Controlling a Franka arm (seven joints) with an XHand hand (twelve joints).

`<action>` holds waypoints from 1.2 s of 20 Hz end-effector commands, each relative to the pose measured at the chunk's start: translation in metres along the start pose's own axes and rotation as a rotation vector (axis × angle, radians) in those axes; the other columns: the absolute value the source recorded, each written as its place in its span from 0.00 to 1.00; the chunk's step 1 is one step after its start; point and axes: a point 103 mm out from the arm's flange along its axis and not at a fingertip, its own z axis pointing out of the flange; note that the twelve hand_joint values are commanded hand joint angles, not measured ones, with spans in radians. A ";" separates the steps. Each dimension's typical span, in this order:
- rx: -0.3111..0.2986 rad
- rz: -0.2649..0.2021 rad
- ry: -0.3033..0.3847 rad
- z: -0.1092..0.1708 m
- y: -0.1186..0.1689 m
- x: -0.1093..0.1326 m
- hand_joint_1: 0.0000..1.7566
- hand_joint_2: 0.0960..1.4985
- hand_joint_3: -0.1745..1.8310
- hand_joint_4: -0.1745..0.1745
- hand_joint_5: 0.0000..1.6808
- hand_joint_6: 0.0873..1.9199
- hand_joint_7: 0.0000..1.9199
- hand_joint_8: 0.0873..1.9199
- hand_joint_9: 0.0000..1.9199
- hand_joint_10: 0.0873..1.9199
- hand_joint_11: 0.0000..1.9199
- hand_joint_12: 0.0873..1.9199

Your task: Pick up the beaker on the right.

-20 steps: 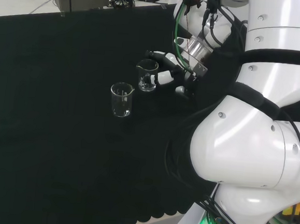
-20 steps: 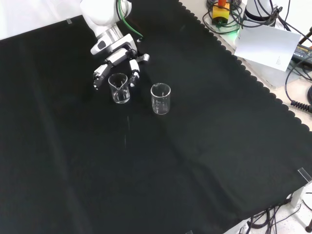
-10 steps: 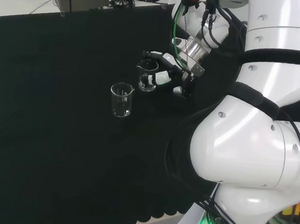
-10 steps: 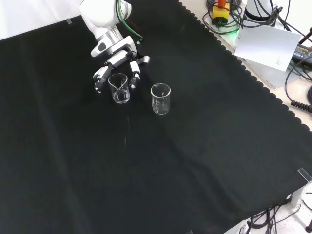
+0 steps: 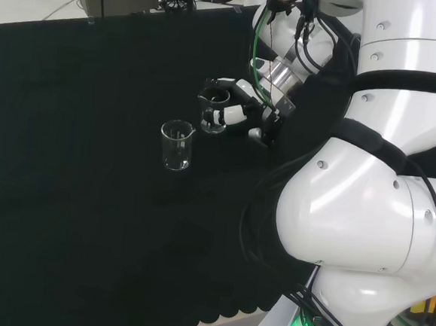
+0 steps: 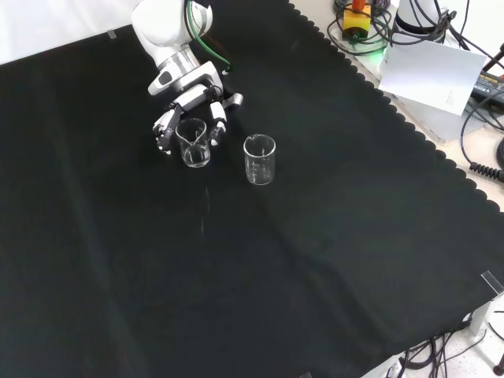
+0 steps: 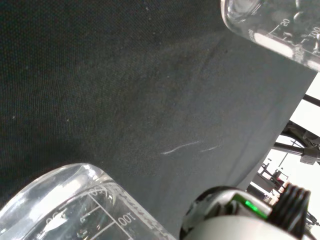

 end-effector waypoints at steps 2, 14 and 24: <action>-0.007 0.003 0.037 0.004 0.003 0.000 0.54 0.28 0.44 0.45 0.33 0.03 0.20 0.33 0.28 0.28 0.10 0.69; -0.222 0.046 -0.143 -0.008 0.001 0.010 0.78 0.42 0.41 0.19 0.65 0.46 0.59 0.42 0.69 0.26 0.60 0.37; -0.245 -0.063 -0.257 -0.060 -0.006 0.049 0.88 0.37 0.38 0.00 0.74 0.28 0.72 0.24 0.86 0.01 0.65 0.26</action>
